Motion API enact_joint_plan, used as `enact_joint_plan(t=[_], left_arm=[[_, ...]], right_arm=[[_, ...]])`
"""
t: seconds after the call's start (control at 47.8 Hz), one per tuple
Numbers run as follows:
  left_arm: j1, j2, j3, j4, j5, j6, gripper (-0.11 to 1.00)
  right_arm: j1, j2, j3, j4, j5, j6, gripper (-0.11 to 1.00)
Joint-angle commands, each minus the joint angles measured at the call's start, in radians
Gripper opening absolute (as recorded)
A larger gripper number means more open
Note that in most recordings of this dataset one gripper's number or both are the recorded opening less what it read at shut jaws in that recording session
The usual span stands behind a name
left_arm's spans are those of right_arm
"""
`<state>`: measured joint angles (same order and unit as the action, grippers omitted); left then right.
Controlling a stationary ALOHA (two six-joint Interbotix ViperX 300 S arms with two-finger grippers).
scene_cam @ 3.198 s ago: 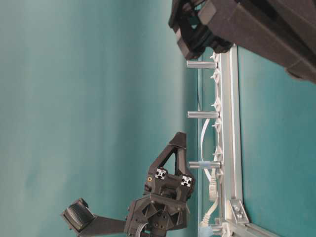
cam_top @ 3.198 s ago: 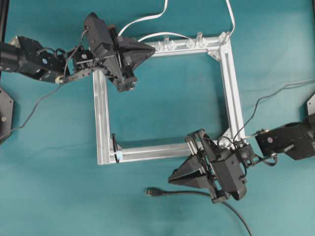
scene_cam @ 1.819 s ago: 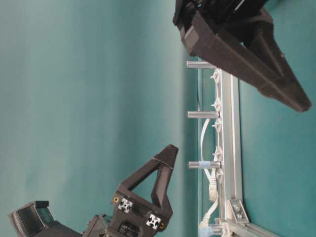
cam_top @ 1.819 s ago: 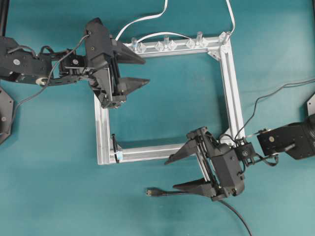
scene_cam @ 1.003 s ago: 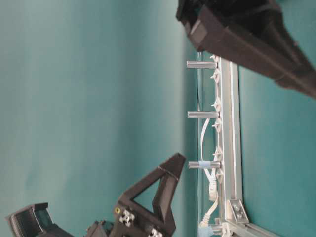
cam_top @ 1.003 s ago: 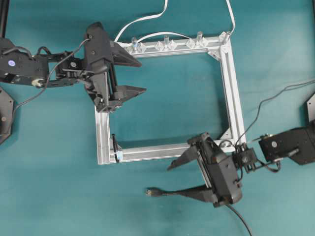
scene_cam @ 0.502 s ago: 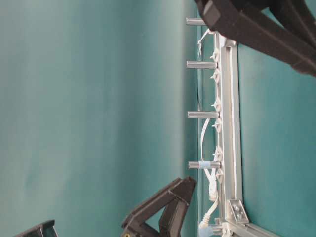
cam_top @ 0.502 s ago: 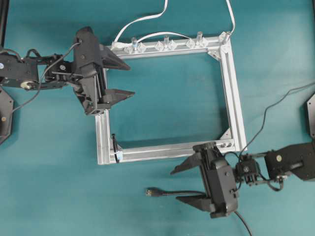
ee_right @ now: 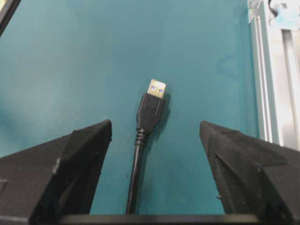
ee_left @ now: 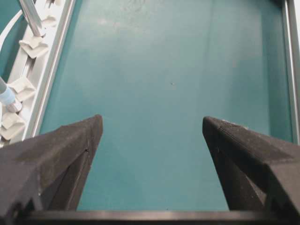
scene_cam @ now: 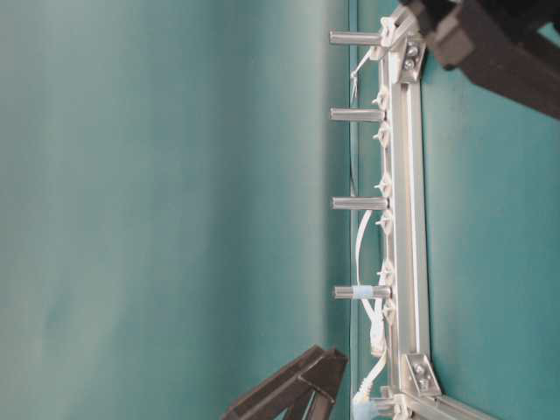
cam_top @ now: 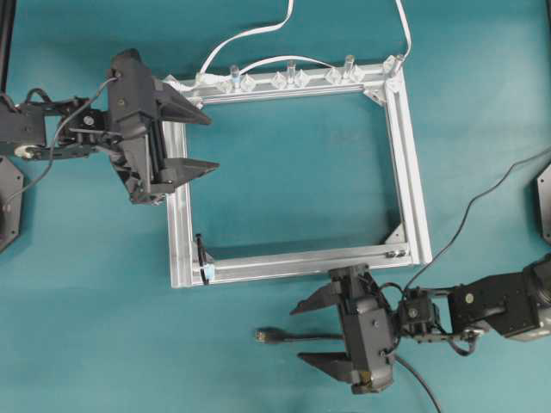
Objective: Insert the wire through the string loop located on the left side.
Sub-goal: 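Lower the right gripper over the USB cable just behind its connector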
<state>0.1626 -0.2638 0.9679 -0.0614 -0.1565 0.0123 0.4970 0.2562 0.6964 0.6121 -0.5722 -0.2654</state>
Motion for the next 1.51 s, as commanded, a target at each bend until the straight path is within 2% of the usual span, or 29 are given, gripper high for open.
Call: enact_joint_plan(t=[0.0,0.355,0.753,1.484], left_arm=[[-0.002,-0.021,-0.006,0.003,-0.003,0.006,0.91],[-0.002,-0.02,-0.006,0.003,-0.002,0.003,0.91],[-0.003,-0.02,-0.006,0.003,0.0,-0.003,0.91],[-0.003,-0.015,-0.006,0.003,0.0,-0.002,0.91]], right_arm=[[0.003,-0.008,-0.017,0.003,-0.011,-0.002,0.85],[0.003,0.04,-0.029,0.005,-0.014,-0.002,0.85],[0.003,0.081,-0.046,0.058,-0.044,-0.002,0.85],[0.003,0.112,-0.048,0.058,0.009,-0.015,0.84]])
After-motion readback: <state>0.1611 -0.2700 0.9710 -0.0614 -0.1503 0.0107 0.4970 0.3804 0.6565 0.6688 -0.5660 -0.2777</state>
